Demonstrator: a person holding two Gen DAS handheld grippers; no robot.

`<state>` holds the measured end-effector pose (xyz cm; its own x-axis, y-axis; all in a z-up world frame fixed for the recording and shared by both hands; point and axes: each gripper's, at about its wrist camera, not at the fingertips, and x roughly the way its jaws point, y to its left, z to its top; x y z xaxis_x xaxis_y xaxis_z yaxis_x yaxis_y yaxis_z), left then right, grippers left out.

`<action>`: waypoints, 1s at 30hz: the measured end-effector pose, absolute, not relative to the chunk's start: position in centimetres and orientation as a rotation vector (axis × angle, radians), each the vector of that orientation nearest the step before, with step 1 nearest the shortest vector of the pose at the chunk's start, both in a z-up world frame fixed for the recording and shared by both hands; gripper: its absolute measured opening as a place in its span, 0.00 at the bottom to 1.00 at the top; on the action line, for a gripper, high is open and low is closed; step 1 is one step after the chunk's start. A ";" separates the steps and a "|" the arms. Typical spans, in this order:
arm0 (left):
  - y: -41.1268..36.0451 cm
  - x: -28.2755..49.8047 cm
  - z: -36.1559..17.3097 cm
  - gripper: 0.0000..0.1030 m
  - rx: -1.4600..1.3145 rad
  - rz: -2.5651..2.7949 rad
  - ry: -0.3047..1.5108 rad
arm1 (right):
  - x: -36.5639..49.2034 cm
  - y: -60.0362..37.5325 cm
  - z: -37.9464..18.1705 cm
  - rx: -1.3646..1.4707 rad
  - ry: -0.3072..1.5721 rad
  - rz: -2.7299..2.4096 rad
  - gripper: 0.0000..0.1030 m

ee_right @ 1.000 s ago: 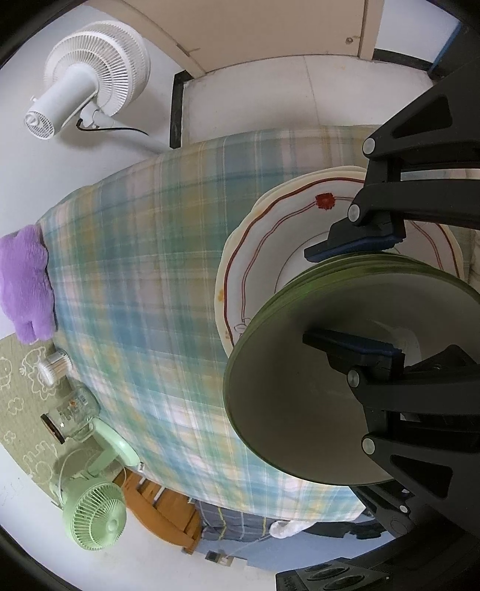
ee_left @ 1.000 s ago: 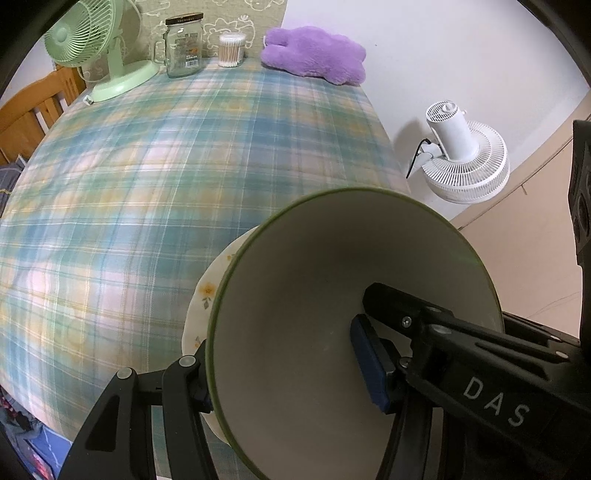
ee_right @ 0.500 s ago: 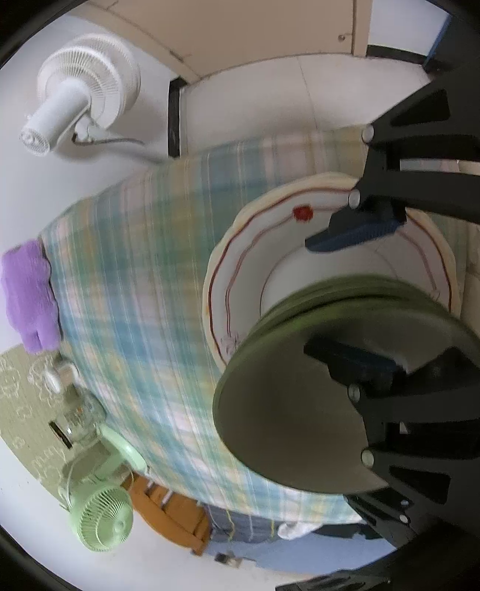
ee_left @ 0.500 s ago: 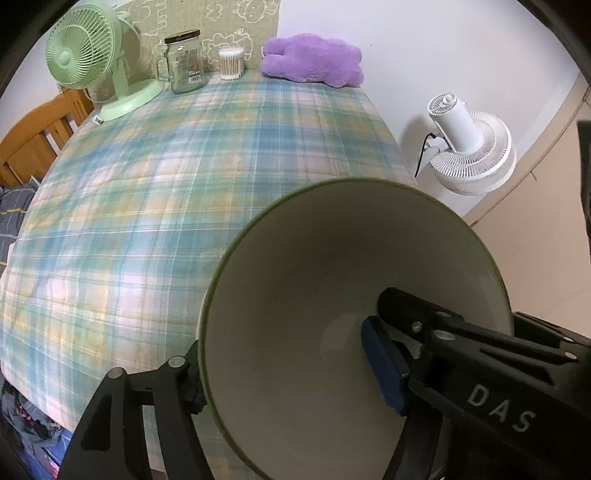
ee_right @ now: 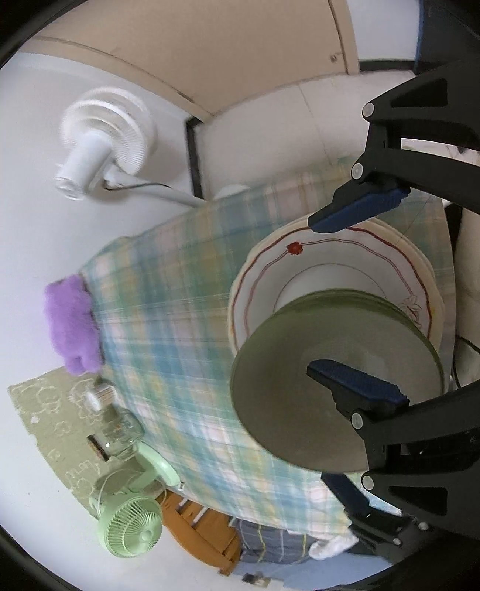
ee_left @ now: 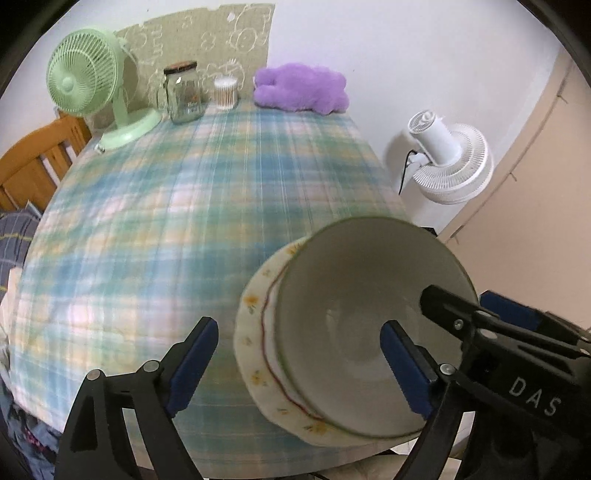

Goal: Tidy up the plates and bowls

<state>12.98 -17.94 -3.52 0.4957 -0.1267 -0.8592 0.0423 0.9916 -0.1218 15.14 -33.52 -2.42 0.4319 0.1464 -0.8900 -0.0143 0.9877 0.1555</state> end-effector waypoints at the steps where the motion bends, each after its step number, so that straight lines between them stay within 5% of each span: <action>1: -17.5 12.9 -3.2 0.88 -0.084 -0.111 1.038 | 14.7 -32.8 -1.7 0.103 1.097 0.077 0.72; 30: 1.7 3.4 0.0 0.95 -0.036 0.045 0.656 | 5.2 -16.6 1.6 0.046 0.763 -0.022 0.82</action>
<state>3.44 1.72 0.05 0.7918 0.0301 -0.6100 -0.0529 0.9984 -0.0195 5.18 -16.64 1.58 0.7223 -0.0030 -0.6916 0.0366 0.9988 0.0339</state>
